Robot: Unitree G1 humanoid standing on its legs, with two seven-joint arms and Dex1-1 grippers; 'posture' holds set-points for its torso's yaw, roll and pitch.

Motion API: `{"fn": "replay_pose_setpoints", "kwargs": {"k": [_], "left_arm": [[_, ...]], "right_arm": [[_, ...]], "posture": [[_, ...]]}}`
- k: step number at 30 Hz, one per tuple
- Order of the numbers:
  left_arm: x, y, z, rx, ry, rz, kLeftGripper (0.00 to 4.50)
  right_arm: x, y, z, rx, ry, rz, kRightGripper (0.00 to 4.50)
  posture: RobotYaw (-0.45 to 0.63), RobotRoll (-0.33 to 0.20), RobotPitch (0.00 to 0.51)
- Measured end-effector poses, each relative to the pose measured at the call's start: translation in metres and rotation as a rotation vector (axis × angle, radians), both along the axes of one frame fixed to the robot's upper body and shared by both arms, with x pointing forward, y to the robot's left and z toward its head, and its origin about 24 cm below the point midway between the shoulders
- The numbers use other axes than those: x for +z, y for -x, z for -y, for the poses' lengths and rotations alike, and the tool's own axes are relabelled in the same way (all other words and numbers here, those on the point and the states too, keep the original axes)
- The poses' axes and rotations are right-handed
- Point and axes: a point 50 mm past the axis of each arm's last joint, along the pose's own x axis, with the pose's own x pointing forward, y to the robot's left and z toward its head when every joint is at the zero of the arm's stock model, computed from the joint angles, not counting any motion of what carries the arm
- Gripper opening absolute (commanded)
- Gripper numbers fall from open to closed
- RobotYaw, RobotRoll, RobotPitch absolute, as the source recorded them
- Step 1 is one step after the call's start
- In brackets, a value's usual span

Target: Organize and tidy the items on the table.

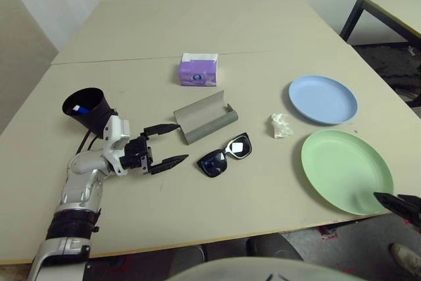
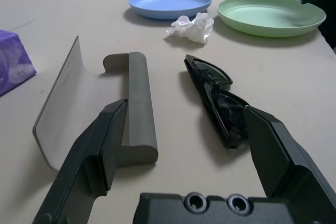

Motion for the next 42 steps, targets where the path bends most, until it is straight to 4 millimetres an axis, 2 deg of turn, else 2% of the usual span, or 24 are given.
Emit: {"fn": "replay_pose_setpoints", "kwargs": {"k": [7,13,16,23,27,33,36,42], "left_arm": [[0.008,0.016,0.000,-0.120,-0.021,-0.031,4.46],[0.011,0.020,-0.003,-0.181,-0.043,-0.048,4.46],[0.013,0.018,-0.003,-0.182,-0.043,-0.036,4.50],[0.016,0.015,-0.001,-0.172,-0.036,-0.018,4.50],[0.018,0.012,0.000,-0.157,-0.028,-0.001,4.50],[0.017,0.011,0.003,-0.149,-0.015,0.001,4.50],[0.014,0.011,0.005,-0.148,-0.007,-0.006,4.50],[0.008,0.013,0.010,-0.156,-0.005,-0.018,4.50]], "right_arm": [[-0.003,-0.004,-0.001,0.006,-0.007,-0.007,4.50],[-0.005,-0.005,0.000,-0.001,-0.018,-0.015,4.50],[-0.005,-0.005,0.000,-0.004,-0.023,-0.022,3.87],[-0.011,0.001,-0.003,-0.016,-0.054,-0.045,1.48],[-0.008,0.000,-0.005,-0.008,-0.067,-0.025,0.09],[0.001,-0.002,-0.005,0.004,-0.089,0.007,0.04],[0.012,-0.007,-0.002,0.011,-0.105,0.010,0.04],[0.062,-0.043,0.008,-0.013,-0.151,0.169,0.04]], "posture": [[-0.16,0.000,0.035],[-0.16,0.000,0.041],[-0.17,0.000,0.046],[-0.17,0.000,0.047],[-0.18,0.000,0.044],[-0.18,0.000,0.045],[-0.18,0.000,0.044],[-0.18,0.000,0.045]]}}
